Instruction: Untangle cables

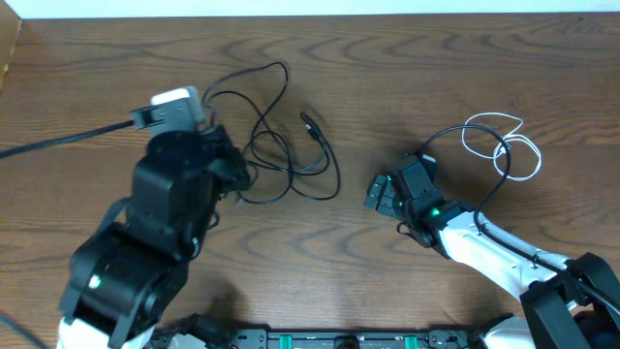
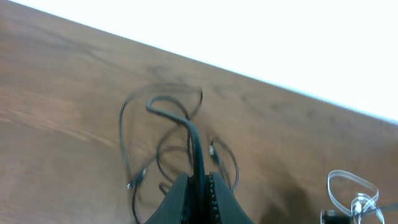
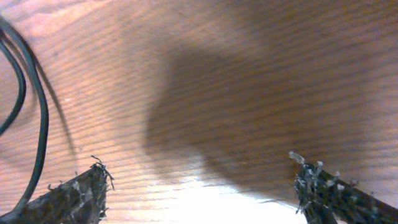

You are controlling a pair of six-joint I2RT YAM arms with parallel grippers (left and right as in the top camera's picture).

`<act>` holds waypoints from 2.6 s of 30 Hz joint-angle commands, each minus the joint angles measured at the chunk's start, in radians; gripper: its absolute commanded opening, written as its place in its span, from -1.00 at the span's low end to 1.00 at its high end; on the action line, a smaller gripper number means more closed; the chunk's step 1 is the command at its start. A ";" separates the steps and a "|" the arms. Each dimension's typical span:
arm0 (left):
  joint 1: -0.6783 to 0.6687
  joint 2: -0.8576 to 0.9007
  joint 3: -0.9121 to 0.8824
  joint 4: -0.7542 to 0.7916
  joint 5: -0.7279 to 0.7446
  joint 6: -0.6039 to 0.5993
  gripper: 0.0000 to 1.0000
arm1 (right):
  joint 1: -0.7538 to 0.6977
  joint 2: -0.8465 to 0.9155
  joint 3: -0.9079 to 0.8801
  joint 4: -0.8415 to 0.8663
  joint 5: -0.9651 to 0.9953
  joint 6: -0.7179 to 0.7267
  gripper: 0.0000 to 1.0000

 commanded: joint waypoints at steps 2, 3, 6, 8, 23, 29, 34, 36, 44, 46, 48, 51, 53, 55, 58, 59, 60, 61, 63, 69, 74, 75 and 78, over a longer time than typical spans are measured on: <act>0.005 -0.007 0.012 0.000 -0.130 0.003 -0.85 | -0.003 0.005 -0.004 0.067 -0.118 -0.101 0.93; 0.005 0.000 0.012 -0.013 -0.150 0.002 -0.85 | -0.003 0.005 -0.004 0.093 -0.167 -0.141 0.92; 0.005 0.045 0.012 -0.062 -0.205 0.002 -0.85 | -0.003 0.005 -0.004 0.150 -0.291 -0.217 0.86; 0.005 0.078 0.012 -0.087 -0.207 0.002 -0.85 | -0.003 0.005 -0.004 0.153 -0.297 -0.219 0.82; 0.005 0.303 0.012 -0.195 -0.031 0.003 -0.85 | 0.025 0.007 -0.004 0.435 -0.315 -0.116 0.44; 0.037 0.304 0.004 -0.196 -0.092 0.002 -0.85 | 0.103 0.049 -0.004 0.567 -0.180 -0.117 0.36; 0.093 0.305 -0.040 -0.195 -0.117 0.002 -0.85 | 0.134 0.125 0.000 0.657 -0.172 -0.118 0.36; 0.137 0.305 -0.071 -0.194 -0.117 -0.019 -0.85 | 0.135 0.170 0.034 0.662 -0.186 -0.135 0.36; 0.232 0.305 -0.199 -0.057 -0.115 -0.055 -0.85 | 0.143 0.297 0.311 0.409 -0.261 -0.224 0.35; 0.241 0.305 -0.234 -0.029 -0.115 -0.055 -0.85 | 0.156 0.338 0.388 0.349 -0.282 -0.239 0.35; 0.242 0.305 -0.269 -0.002 -0.116 -0.054 -0.85 | 0.167 0.372 0.451 0.294 -0.282 -0.245 0.32; 0.244 0.305 -0.329 0.056 -0.117 -0.053 -0.85 | 0.186 0.413 0.513 0.247 -0.282 -0.245 0.19; 0.247 0.306 -0.375 0.113 -0.126 -0.050 -0.85 | 0.194 0.425 0.521 0.245 -0.280 -0.245 0.01; 0.253 0.307 -0.420 0.172 -0.147 -0.050 -0.85 | 0.199 0.434 0.521 0.218 -0.256 -0.244 -0.17; 0.267 0.307 -0.463 0.223 -0.133 -0.055 -0.85 | 0.200 0.448 0.521 0.154 -0.182 -0.245 -0.25; 0.270 0.307 -0.463 0.223 -0.133 -0.055 -0.85 | 0.200 0.455 0.521 0.130 -0.159 -0.246 -0.46; 0.271 0.307 -0.463 0.224 -0.136 -0.055 -0.85 | 0.197 0.455 0.521 0.091 -0.131 -0.247 -0.80; 0.274 0.307 -0.463 0.226 -0.138 -0.055 -0.85 | 0.191 0.453 0.521 0.057 -0.107 -0.253 -0.98; 0.290 0.307 -0.463 0.229 -0.140 -0.055 -0.85 | 0.170 0.433 0.521 -0.005 -0.077 -0.253 -0.98; 0.362 0.307 -0.463 0.217 -0.139 -0.088 -0.85 | 0.058 0.285 0.521 -0.222 -0.057 -0.264 -0.98; 0.428 0.307 -0.463 0.190 -0.138 -0.153 -0.85 | -0.045 0.153 0.521 -0.450 0.024 -0.271 -0.98; 0.440 0.307 -0.463 0.187 -0.137 -0.160 -0.85 | -0.060 0.134 0.521 -0.483 0.039 -0.272 -0.98; 0.469 0.307 -0.463 0.183 -0.121 -0.175 -0.85 | -0.111 0.083 0.521 -0.584 0.093 -0.276 -0.98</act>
